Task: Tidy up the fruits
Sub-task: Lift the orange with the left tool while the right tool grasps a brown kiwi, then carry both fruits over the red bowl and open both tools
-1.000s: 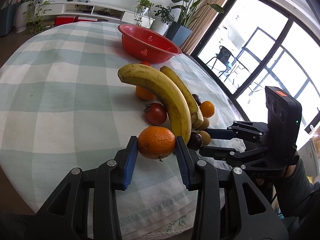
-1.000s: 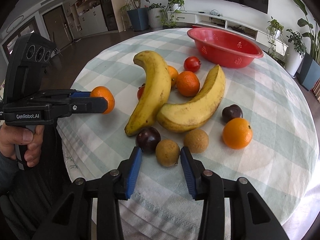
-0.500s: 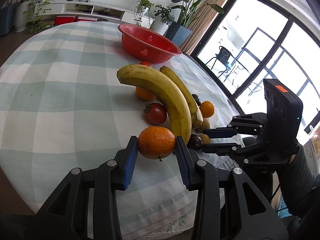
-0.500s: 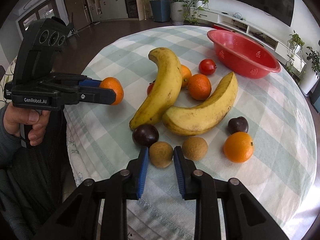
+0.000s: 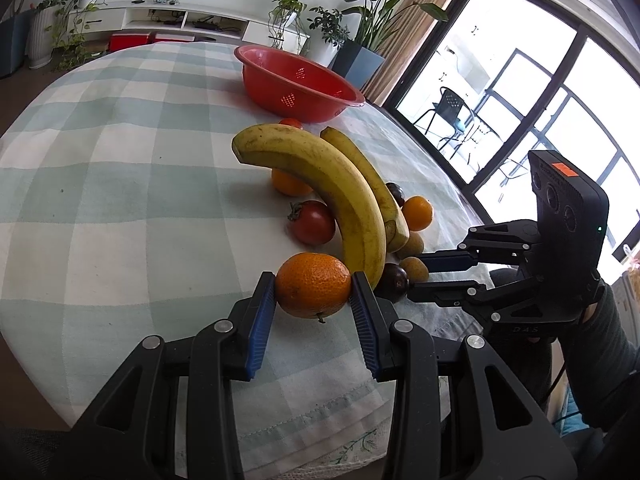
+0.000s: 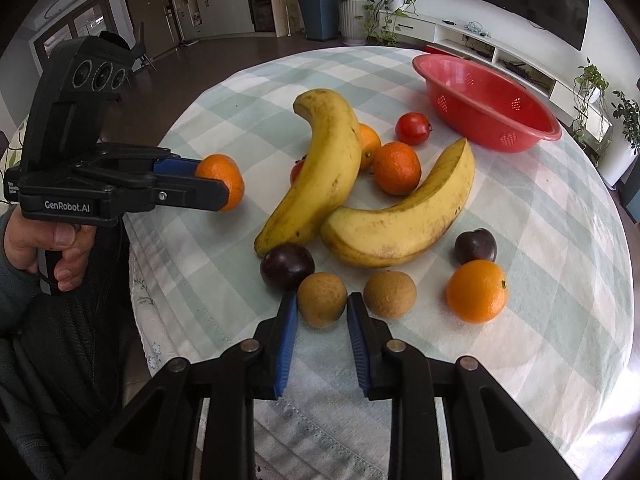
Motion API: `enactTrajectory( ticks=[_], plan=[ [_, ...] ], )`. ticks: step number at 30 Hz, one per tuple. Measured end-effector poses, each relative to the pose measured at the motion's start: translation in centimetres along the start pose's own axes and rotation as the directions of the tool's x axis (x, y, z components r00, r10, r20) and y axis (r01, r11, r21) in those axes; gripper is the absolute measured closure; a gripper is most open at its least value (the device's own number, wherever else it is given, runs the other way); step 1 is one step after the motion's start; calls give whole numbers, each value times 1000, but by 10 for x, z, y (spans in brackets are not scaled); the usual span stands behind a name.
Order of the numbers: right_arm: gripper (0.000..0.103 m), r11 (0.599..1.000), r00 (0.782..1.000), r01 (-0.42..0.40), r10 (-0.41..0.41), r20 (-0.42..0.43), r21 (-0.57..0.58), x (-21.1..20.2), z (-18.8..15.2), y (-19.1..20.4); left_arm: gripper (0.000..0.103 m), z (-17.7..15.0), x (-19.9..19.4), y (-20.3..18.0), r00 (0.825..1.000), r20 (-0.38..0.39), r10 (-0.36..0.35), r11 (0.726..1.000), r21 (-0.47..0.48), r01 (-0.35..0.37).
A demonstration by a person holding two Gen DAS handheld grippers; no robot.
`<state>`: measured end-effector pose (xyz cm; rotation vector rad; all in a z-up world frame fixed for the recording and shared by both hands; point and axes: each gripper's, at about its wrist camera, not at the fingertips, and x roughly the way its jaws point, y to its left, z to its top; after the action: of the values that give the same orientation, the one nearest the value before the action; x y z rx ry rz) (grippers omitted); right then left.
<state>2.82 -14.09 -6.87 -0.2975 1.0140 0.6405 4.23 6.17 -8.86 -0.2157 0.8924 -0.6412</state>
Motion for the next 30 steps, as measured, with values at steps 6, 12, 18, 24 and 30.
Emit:
enactTrajectory(
  ticks=[6,12,18,24,30],
  plan=[
    [75,999,999,-14,12,50,33,-15,-4,2,67,1,-1,1,1000,7,1,1000,3,-1],
    [76,989,990,-58,39,133,138,-37,-14,-10,67,5,-7,3,999,26,-18,1000,-15,19],
    [76,955,977,-75,12,213,288,-59,-22,-51,67,21,-20,8,999,43,14,1000,-6,-14],
    [76,908,962,-10,-105,250,418,-80,-19,-105,67,70,-40,20,992,96,77,996,35,-80],
    [76,909,937,30,-170,305,416,-98,23,-141,67,153,-32,10,981,136,141,975,154,-162]
  ],
)
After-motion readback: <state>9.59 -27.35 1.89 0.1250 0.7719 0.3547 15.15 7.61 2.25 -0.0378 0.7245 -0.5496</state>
